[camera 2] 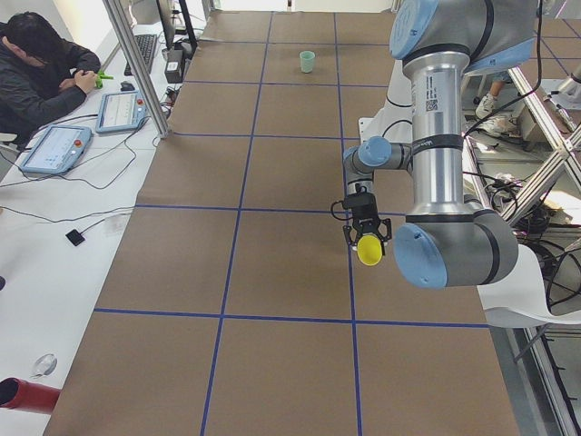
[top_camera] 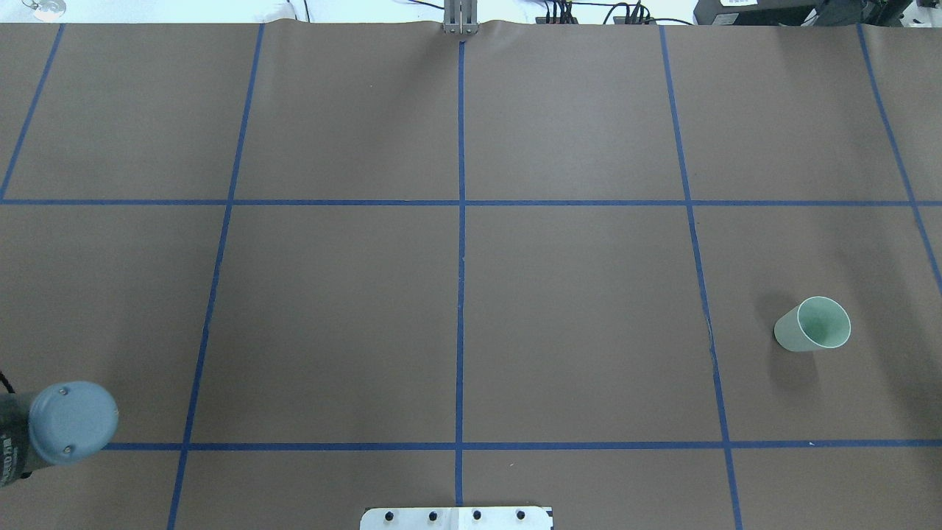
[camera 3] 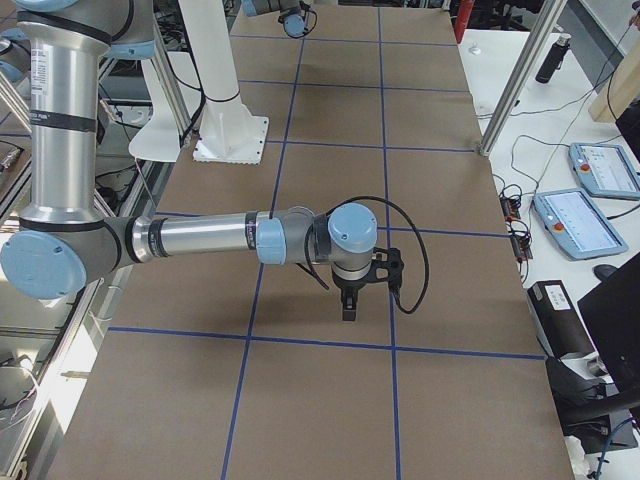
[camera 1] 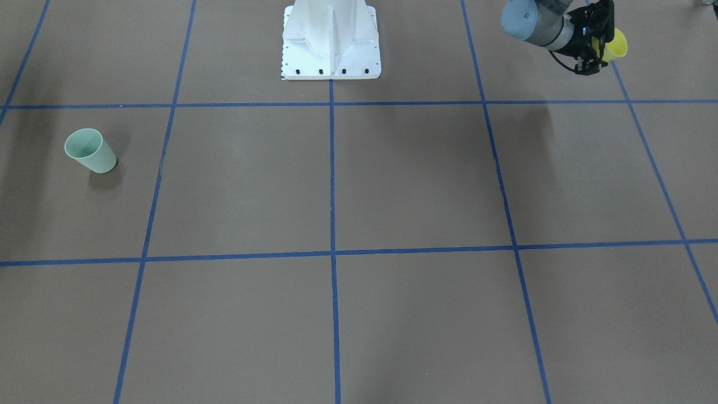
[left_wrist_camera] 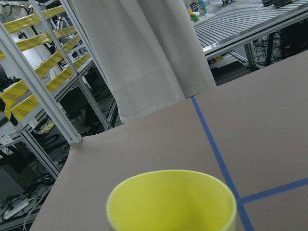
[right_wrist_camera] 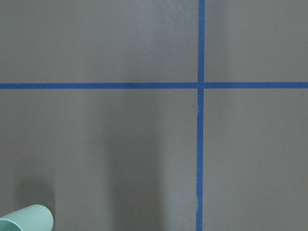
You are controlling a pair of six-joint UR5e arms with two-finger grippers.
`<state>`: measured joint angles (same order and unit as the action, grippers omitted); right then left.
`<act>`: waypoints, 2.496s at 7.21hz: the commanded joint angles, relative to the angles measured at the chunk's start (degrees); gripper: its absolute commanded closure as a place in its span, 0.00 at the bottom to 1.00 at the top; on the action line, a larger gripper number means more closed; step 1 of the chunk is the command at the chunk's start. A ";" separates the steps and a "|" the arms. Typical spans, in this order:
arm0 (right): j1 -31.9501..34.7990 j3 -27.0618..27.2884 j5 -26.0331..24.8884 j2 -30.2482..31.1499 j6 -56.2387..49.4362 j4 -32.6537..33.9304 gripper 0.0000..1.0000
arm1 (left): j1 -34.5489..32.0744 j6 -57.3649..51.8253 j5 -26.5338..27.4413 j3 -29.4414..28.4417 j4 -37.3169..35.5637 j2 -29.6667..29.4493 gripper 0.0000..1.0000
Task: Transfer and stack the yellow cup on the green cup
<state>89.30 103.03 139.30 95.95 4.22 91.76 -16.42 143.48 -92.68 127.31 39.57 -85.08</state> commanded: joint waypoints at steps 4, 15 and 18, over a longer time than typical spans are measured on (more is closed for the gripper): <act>0.00 0.15 0.36 -0.06 0.09 0.00 0.00 | -11.16 -19.00 17.23 -7.07 -0.82 -19.57 0.74; -3.25 0.15 0.62 -9.20 1.67 0.00 0.01 | -11.17 -84.50 24.43 -29.48 92.66 -25.65 0.94; -3.51 -0.47 0.89 -9.64 1.67 0.00 0.02 | -11.09 -90.13 15.53 -29.22 98.75 -27.85 1.00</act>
<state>85.92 102.60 139.96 86.52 5.84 91.76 -27.52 54.72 -73.86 98.00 136.09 -111.99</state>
